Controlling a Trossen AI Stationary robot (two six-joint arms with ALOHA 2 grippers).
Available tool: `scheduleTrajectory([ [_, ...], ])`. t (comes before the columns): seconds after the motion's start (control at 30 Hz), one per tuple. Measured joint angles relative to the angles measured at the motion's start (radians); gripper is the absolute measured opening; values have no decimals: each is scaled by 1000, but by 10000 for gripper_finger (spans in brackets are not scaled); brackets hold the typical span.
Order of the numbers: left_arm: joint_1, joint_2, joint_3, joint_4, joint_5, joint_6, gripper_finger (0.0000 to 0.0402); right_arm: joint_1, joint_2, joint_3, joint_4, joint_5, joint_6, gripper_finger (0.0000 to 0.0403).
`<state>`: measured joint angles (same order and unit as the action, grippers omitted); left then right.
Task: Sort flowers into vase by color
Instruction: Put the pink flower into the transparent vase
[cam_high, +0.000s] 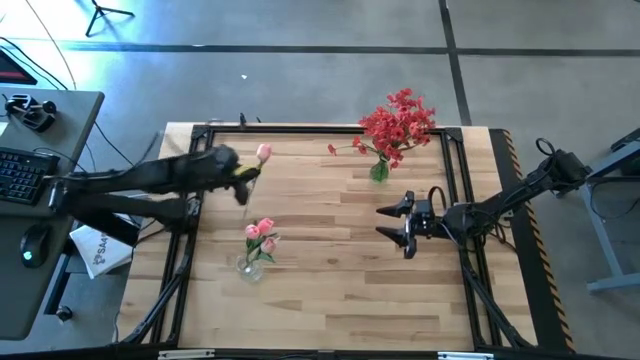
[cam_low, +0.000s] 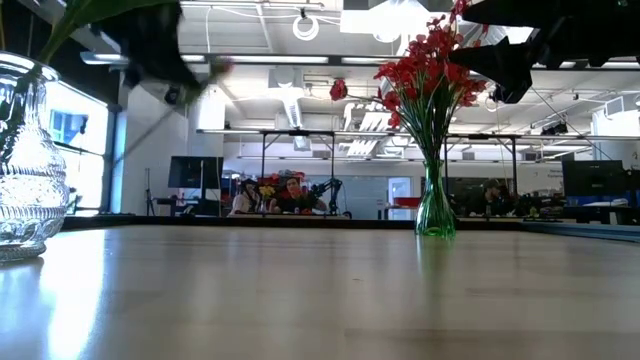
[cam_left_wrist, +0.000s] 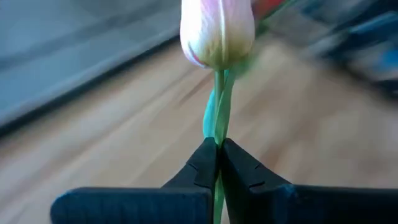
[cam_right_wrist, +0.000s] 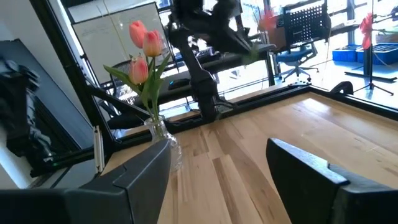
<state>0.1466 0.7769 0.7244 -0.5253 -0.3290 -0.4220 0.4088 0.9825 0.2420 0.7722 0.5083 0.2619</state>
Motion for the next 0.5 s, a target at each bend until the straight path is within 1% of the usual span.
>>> scheduleTrajectory([
  [0.1, -138, -108, 15, 129, 2, 70, 1, 0, 0, 0, 12, 0, 0, 259],
  [0.23, -295, -250, 25, 295, -5, 98, 0, 0, 0, 0, 17, 4, 10, 259],
  [0.37, -414, -367, 26, 383, 3, 111, 0, 0, 0, 0, 18, 5, 19, 259],
  [0.5, -510, -403, 24, 405, 21, 110, 0, 0, 0, 0, 20, 23, 23, 259],
])
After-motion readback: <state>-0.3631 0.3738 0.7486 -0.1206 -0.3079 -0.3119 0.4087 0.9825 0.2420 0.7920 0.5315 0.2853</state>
